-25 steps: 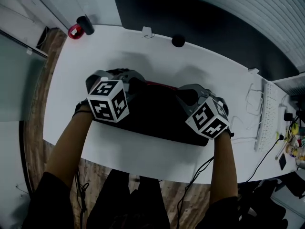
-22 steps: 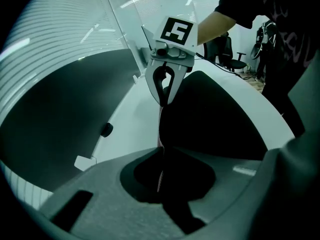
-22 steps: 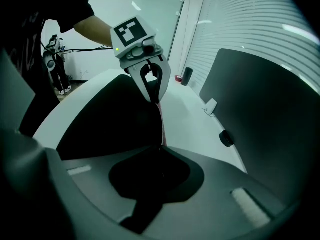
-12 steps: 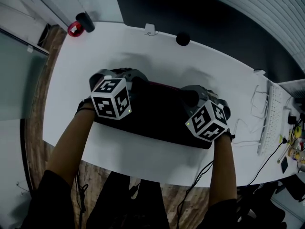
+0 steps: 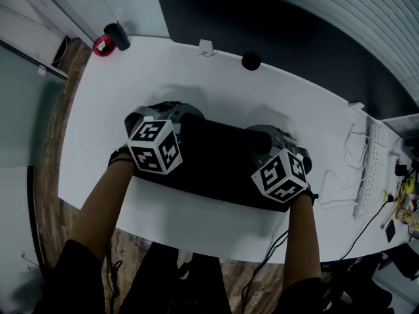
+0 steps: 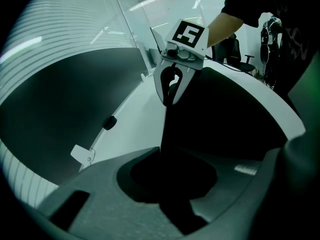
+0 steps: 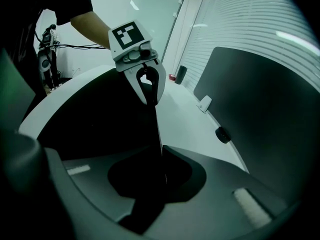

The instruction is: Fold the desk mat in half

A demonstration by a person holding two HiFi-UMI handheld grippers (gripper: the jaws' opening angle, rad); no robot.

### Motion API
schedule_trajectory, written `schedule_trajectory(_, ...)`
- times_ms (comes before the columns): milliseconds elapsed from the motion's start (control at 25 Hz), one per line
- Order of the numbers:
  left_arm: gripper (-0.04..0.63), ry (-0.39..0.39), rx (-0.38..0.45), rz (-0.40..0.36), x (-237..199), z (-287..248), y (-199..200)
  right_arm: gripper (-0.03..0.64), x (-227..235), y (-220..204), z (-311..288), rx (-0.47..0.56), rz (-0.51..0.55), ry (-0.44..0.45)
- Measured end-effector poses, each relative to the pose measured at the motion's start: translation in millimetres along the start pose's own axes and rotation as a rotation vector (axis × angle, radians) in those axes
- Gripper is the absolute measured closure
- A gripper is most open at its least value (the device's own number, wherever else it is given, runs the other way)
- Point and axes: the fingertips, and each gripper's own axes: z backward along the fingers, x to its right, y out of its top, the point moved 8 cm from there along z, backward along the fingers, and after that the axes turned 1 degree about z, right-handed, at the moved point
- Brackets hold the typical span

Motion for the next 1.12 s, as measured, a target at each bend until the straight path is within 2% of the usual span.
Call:
schedule_trajectory(200,0.538,0.028,0.034,0.050,-1,1,-4,0.539,2,-2,1,0.022,-0.007,-0.041)
schedule_trajectory(400,0.531,0.052,0.015,0.059,-1,3,-3,0.500,4,-3,4,0.033,-0.031,-0.089)
schedule_trajectory(480,0.531,0.059,0.006,0.051,-1,4,-3,0.495,5,-3,6,0.049,-0.056,-0.105)
schedule_trajectory(600,0.531,0.080,0.026,0.080,-4,9,-4,0.468,10,0,12,0.111,-0.138,-0.122)
schedule_trajectory(760,0.536,0.128,0.064,0.137,-9,21,-3,0.523,16,3,21,0.177,-0.252,-0.172)
schedule_trajectory(960,0.593,0.200,0.148,0.257,-16,36,1,0.567,19,8,35,0.279,-0.396,-0.213)
schedule_trajectory(1040,0.600,0.219,0.188,0.292,-17,43,6,0.607,20,10,42,0.306,-0.430,-0.240)
schedule_trajectory(1120,0.600,0.239,0.222,0.331,-17,49,12,0.607,19,12,47,0.317,-0.447,-0.272)
